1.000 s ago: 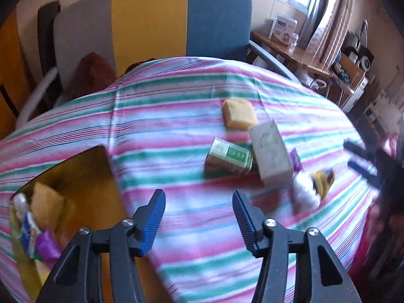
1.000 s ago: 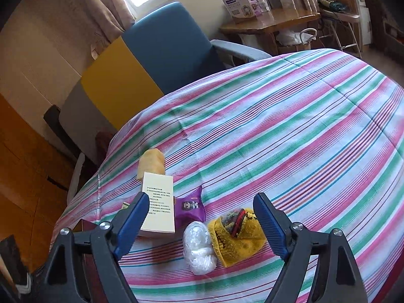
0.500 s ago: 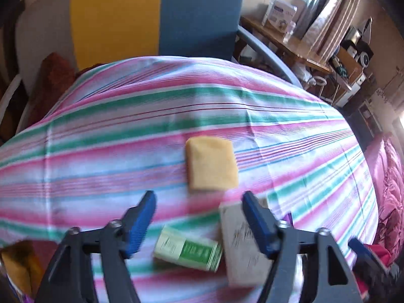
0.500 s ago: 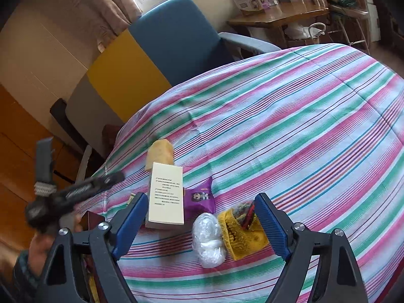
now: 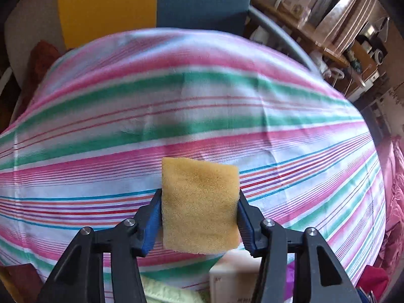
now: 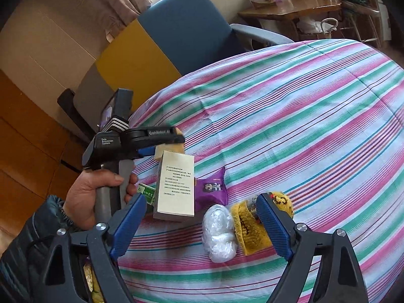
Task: Organize objects
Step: 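Grasp the flat yellow sponge on the table with the left tool, then carry the flat sponge toward the tray with the left tool while the right tool grasps the white medicine box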
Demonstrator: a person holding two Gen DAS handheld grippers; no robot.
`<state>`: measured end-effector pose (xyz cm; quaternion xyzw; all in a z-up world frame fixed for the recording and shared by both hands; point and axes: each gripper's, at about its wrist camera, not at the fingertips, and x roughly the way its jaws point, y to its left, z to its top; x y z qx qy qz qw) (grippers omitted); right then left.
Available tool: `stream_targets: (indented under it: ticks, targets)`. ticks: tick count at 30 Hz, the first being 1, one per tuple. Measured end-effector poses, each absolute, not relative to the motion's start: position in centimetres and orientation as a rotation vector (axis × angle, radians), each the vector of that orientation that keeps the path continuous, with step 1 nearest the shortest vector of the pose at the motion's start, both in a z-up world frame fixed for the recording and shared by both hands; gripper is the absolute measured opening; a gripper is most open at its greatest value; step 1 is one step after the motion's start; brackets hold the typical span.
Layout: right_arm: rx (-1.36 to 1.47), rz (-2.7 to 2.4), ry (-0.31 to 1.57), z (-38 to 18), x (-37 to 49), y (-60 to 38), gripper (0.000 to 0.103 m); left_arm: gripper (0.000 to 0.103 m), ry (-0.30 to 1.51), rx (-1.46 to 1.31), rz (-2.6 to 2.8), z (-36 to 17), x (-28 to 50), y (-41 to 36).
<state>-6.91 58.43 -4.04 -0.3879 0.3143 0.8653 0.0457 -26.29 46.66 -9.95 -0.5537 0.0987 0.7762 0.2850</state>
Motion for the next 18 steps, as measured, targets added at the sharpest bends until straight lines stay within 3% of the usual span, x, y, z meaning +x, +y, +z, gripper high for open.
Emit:
stream_targets:
  ticks: [9,18]
  targets:
    - [-1.223,2.659,0.851,-4.1,-7.4,57.4,0.089,0.053,0.127,-1.290,2.167,-3.2,-19.9,34.0]
    - [-1.300,2.718,0.835,-4.3,-8.6,55.6,0.087,0.053,0.080,-1.241,2.164,-1.7,-11.9,23.7]
